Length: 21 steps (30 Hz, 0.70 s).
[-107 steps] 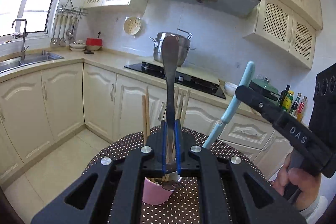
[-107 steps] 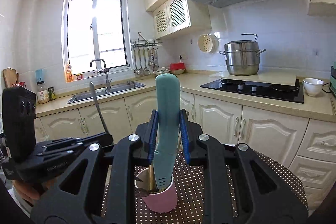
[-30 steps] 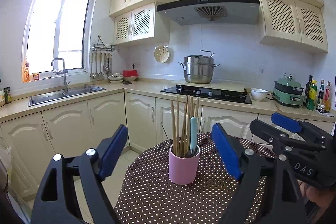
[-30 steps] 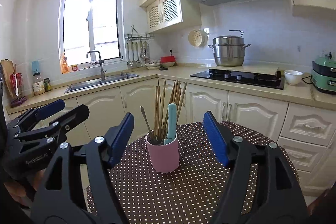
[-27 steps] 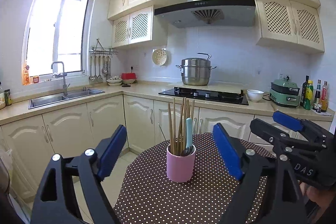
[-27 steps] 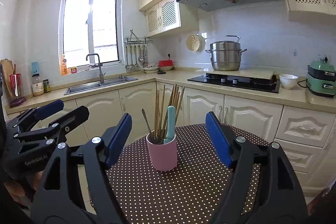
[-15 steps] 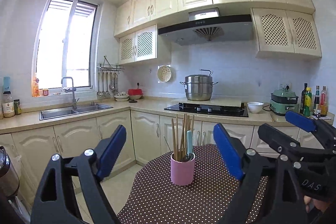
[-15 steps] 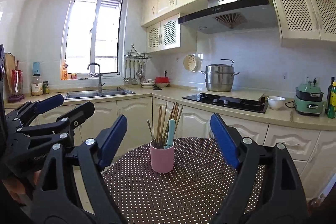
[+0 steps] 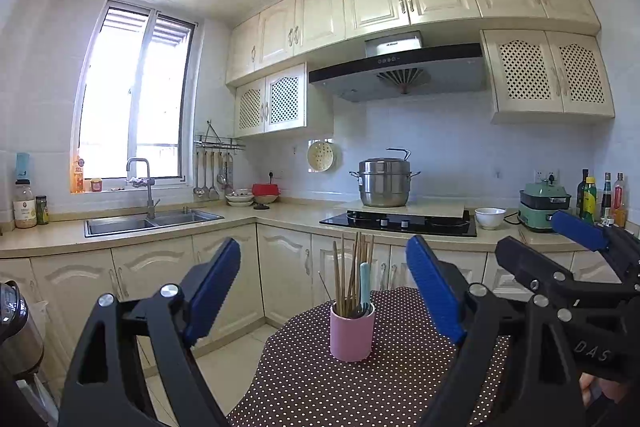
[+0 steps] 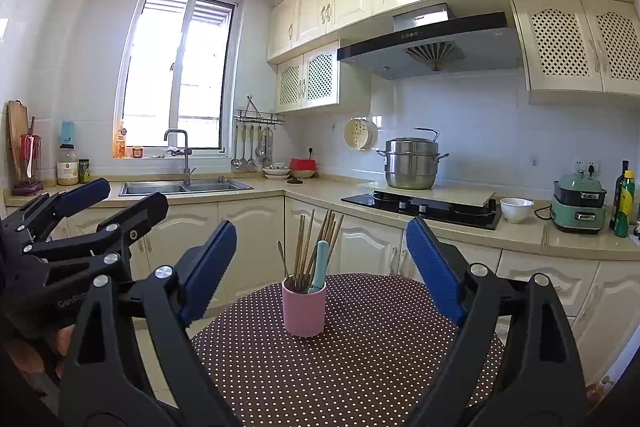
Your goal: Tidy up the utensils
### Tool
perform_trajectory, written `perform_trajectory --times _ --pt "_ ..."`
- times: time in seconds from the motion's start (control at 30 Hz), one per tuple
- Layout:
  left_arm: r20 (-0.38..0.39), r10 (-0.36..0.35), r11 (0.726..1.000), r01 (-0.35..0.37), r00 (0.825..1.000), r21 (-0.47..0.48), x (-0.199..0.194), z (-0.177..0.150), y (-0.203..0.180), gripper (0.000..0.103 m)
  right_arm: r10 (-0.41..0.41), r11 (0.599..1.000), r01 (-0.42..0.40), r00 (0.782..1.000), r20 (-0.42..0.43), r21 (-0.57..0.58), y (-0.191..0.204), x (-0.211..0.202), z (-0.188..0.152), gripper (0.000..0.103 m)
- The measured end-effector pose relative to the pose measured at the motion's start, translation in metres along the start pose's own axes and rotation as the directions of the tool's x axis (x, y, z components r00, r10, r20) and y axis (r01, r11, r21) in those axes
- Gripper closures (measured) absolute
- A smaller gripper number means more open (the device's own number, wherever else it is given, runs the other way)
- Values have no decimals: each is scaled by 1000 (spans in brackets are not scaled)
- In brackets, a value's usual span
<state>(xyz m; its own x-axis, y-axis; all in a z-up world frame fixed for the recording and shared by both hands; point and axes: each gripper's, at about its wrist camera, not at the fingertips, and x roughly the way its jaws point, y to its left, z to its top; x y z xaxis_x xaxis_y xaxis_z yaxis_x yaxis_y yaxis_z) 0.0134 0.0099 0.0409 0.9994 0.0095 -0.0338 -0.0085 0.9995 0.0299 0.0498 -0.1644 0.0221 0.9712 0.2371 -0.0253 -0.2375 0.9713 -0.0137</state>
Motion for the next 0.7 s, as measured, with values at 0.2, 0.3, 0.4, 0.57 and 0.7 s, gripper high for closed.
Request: perform_trajectory --times 0.2,0.3,0.4,0.57,0.7 --pt "2 1 1000 -1 1000 2 0 0 1 19 4 1000 -4 1000 -4 7 -3 1 -1 17" --pt "4 3 1000 -3 1000 3 0 0 0 19 7 1000 -7 1000 -8 9 -4 1 -1 17" --pt "5 2 1000 -2 1000 1 0 -1 1 19 11 1000 -11 1000 -12 12 -4 1 -2 16" --pt "4 1 1000 -1 1000 1 1 -2 1 19 14 1000 -14 1000 -18 13 -4 2 -1 16" --pt "8 7 1000 -7 1000 9 0 -2 1 19 12 1000 -12 1000 -23 11 -4 3 -1 16"
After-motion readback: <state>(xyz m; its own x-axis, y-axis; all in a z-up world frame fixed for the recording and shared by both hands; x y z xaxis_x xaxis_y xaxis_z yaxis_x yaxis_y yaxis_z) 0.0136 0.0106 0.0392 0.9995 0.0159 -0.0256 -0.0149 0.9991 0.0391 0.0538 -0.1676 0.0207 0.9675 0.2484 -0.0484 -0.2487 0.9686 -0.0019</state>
